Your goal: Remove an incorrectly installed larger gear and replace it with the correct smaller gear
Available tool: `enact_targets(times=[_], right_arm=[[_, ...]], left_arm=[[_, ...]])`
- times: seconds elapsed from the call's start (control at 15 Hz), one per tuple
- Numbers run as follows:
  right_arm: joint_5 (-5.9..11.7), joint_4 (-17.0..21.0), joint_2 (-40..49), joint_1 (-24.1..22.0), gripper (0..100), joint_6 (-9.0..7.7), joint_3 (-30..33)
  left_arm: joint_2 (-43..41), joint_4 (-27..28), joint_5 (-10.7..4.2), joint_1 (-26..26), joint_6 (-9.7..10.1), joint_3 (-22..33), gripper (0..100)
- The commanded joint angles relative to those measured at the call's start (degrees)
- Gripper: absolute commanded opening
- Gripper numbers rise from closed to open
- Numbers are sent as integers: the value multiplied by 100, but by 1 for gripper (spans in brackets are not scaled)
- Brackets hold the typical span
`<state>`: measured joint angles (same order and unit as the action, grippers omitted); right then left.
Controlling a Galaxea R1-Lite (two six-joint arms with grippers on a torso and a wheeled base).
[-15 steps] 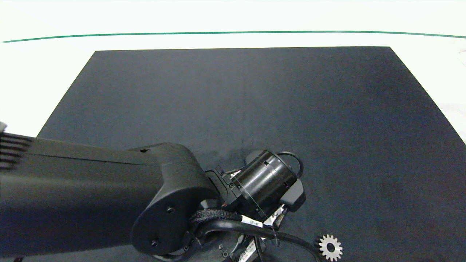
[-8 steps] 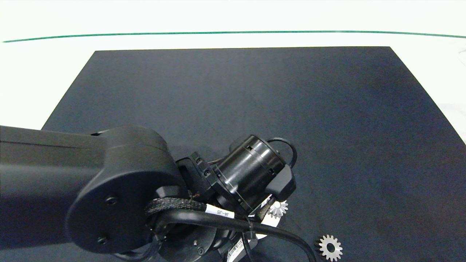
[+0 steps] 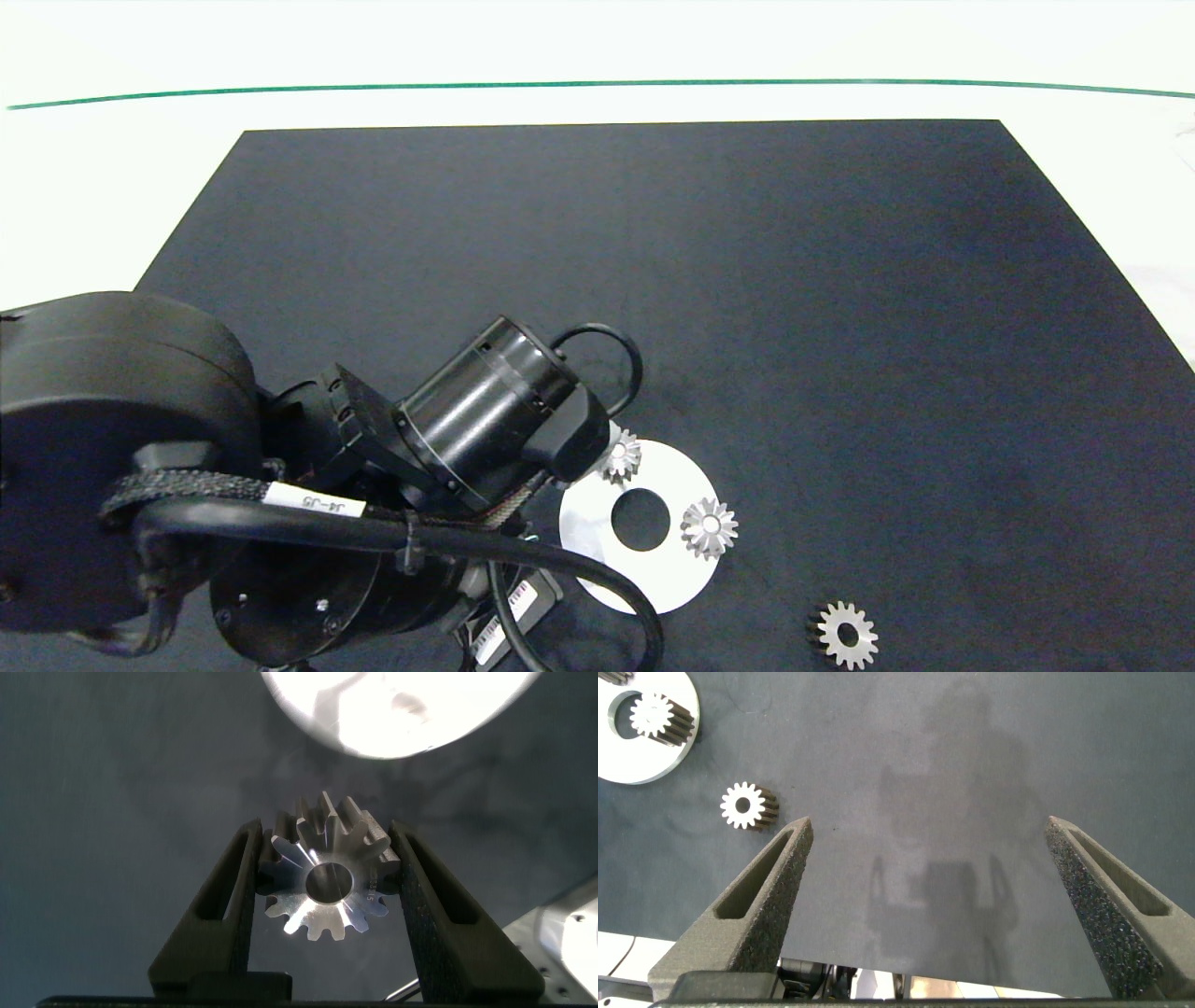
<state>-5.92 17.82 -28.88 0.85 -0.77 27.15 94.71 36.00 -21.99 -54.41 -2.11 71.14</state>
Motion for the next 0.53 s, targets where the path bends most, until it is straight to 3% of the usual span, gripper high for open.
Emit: enact_targets(times=[0.07,0.27,0.53], right_arm=[[-5,11,-4,3,100,-2,1],[-14,11,-4,3,100,-2,1],[-40,11,-12,3,100,-2,-8]], left_arm=[[-260,-330,-7,457,18,-523,31],[-304,-1069,37,651,18,-1129,31],[-251,-1359,160,756,18,-1419,31]])
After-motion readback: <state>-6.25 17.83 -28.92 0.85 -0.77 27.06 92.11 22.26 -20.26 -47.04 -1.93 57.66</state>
